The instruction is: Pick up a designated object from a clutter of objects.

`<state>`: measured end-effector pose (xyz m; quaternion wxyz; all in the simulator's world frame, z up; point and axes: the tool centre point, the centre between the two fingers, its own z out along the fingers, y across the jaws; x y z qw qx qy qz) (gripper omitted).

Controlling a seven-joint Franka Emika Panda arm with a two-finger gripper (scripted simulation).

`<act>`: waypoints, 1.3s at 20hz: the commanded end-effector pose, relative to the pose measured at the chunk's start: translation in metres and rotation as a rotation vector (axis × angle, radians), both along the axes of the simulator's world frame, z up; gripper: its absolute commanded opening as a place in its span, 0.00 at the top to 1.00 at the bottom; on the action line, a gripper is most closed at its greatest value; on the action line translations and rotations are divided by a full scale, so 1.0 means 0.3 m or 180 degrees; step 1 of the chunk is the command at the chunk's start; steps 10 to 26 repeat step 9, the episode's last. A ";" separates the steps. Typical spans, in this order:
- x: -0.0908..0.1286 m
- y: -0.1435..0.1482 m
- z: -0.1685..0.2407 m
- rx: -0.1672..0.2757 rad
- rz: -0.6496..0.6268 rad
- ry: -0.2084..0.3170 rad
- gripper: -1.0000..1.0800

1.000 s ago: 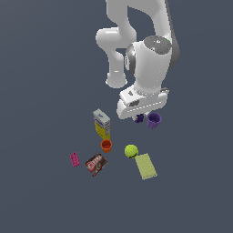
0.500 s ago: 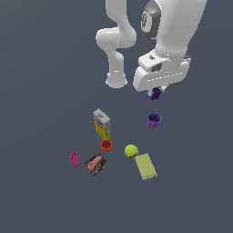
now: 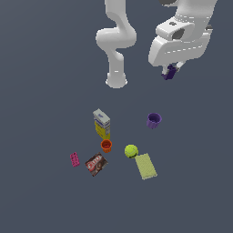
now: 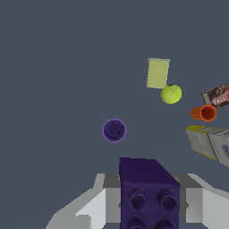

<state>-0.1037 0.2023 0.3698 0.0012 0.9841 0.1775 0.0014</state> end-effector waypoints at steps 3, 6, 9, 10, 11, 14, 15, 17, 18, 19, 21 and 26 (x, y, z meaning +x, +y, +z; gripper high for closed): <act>-0.029 0.038 0.063 0.0003 -0.0003 0.0008 1.00; -0.037 0.053 0.084 0.0004 -0.0004 0.0010 1.00; -0.039 0.058 0.091 0.0004 -0.0004 0.0010 1.00; -0.039 0.058 0.091 0.0004 -0.0004 0.0010 1.00; -0.039 0.058 0.091 0.0004 -0.0004 0.0010 1.00; -0.039 0.058 0.091 0.0004 -0.0004 0.0010 1.00; -0.039 0.058 0.091 0.0004 -0.0004 0.0010 1.00; -0.039 0.058 0.091 0.0004 -0.0004 0.0010 1.00; -0.039 0.058 0.091 0.0004 -0.0004 0.0010 1.00; -0.039 0.058 0.091 0.0004 -0.0004 0.0010 1.00; -0.039 0.058 0.091 0.0004 -0.0004 0.0010 1.00; -0.039 0.058 0.091 0.0004 -0.0004 0.0010 1.00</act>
